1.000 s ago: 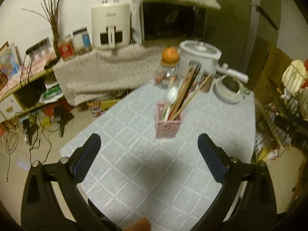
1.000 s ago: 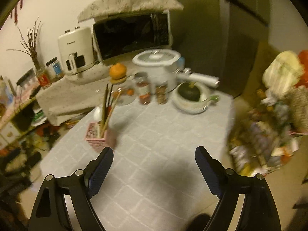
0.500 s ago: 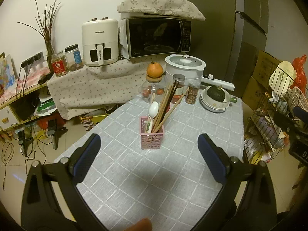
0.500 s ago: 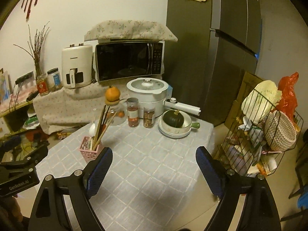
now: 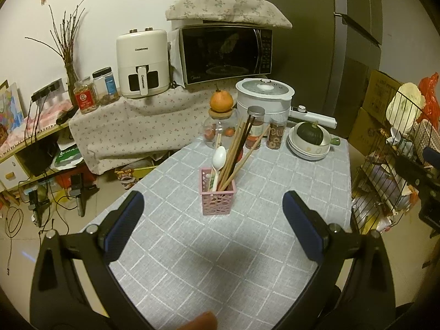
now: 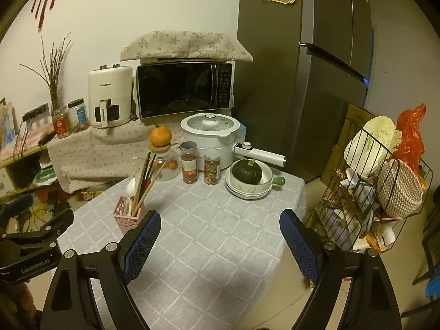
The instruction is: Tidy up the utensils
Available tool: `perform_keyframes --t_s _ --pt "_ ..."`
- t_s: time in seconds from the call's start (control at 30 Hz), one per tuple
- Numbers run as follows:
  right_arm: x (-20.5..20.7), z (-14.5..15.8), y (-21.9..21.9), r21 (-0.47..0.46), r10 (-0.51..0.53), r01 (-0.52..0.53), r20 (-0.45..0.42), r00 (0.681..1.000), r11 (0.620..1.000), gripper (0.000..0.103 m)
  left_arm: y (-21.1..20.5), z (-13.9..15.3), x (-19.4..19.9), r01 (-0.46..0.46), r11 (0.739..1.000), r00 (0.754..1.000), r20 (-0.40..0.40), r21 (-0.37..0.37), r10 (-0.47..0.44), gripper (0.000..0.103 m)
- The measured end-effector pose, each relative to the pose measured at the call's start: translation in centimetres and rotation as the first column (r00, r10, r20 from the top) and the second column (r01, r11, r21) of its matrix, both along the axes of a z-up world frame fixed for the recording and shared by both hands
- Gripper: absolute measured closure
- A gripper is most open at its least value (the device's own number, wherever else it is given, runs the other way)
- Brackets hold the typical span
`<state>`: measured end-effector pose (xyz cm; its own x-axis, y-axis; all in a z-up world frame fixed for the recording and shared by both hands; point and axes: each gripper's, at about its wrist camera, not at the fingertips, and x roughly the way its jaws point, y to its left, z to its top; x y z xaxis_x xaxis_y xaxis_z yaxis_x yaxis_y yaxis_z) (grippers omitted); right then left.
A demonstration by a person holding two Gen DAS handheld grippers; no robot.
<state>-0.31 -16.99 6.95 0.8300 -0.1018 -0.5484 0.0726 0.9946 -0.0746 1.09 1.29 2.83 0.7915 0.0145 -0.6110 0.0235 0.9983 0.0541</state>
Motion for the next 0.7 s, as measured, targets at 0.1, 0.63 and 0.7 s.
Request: perform_keyframes --t_s 0.1,0.63,0.7 --pt "0.01 -0.02 0.02 0.003 0.001 -0.001 -0.001 1.0 1.0 0.014 -0.03 -0.06 0.0 0.0 1.0 1.0 -0.004 0.001 0.0 0.003" --pt "0.04 -0.01 0.41 0.014 0.011 -0.011 0.008 1.0 1.0 0.013 -0.05 0.03 0.02 -0.002 1.0 1.0 0.002 0.0 0.002 0.002" --pt "-0.07 0.01 0.41 0.012 0.011 -0.011 0.011 1.0 1.0 0.013 -0.07 0.03 0.0 -0.002 1.0 1.0 0.002 0.0 0.002 0.002"
